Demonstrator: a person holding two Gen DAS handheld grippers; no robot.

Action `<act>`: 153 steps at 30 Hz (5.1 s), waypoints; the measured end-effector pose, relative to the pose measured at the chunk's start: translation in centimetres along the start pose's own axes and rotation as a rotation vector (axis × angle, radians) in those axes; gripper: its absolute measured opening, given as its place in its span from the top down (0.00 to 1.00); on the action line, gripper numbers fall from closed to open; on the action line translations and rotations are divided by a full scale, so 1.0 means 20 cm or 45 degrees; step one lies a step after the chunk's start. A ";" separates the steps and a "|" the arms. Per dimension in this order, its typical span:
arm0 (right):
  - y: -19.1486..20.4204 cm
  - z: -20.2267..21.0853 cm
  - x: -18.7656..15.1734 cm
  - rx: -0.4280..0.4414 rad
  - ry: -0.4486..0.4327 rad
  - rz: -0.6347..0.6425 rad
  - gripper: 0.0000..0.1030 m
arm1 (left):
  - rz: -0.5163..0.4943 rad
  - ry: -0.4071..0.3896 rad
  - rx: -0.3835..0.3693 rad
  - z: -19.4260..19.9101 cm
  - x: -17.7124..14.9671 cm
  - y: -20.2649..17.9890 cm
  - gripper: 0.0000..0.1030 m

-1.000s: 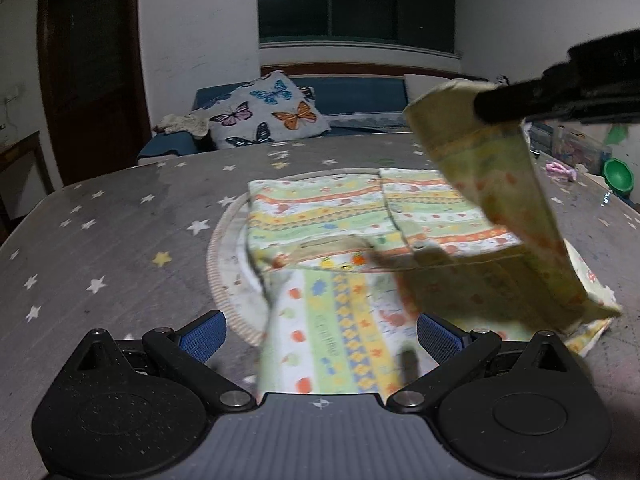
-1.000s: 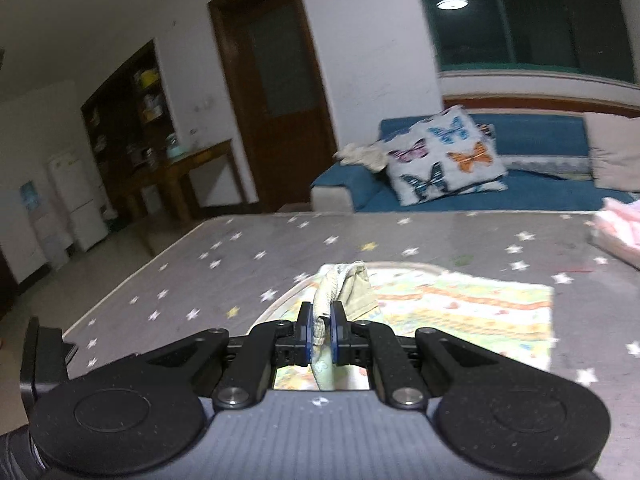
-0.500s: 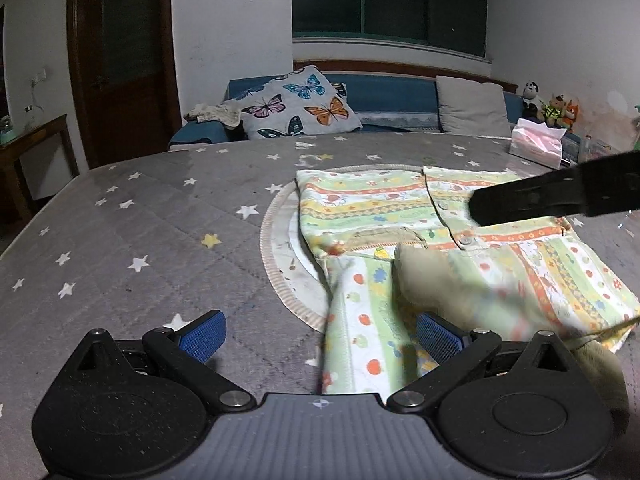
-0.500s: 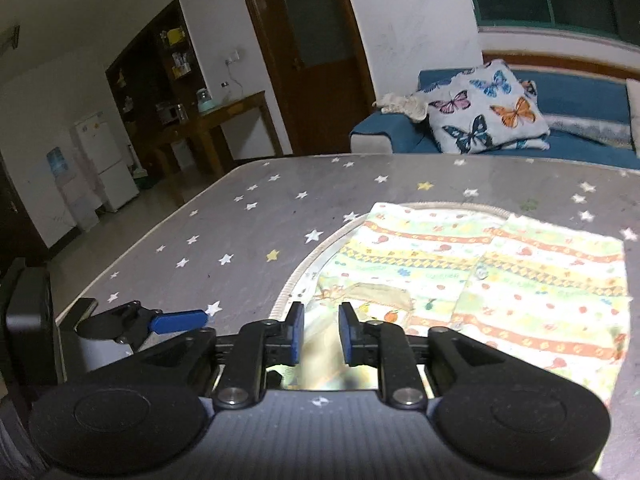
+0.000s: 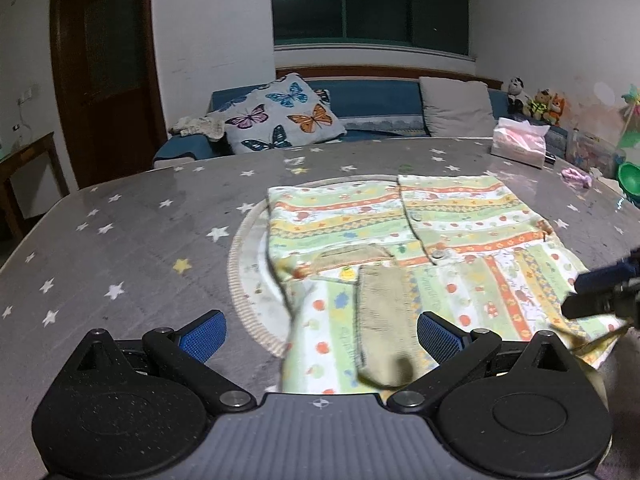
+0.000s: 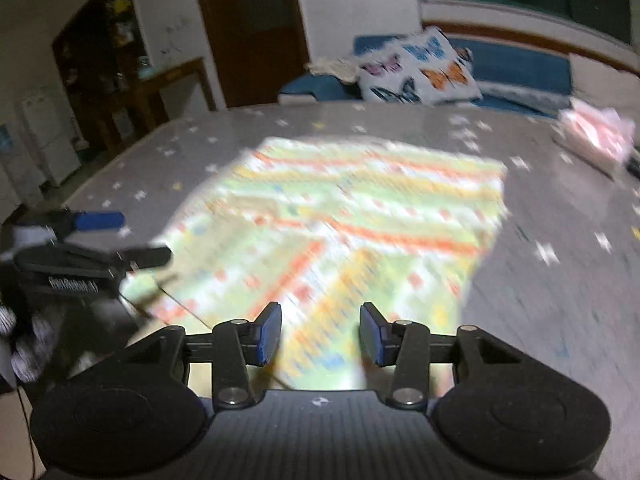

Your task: Fold clothes

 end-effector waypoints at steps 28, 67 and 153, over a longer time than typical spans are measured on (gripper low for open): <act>-0.09 -0.13 0.10 -0.059 -0.038 0.064 0.45 | -0.170 0.040 0.088 -0.19 -0.03 -0.05 0.00; 0.12 -0.13 0.00 -0.016 -0.036 0.241 0.32 | -0.133 0.002 0.261 -0.10 -0.01 0.28 0.00; 0.21 0.52 -0.06 0.127 -0.207 0.267 0.95 | -0.596 -0.203 -0.258 0.66 -0.17 -0.19 0.92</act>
Point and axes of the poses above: each gripper's, at about its wrist camera, not at the fingertips, and z roughly against the way its jaws point, y to its left, x to its top, the point moved 10 cm from there along -z, roughly the way its jaws point, and after that the axes turned 1 degree about -x, right-handed, at the moved point
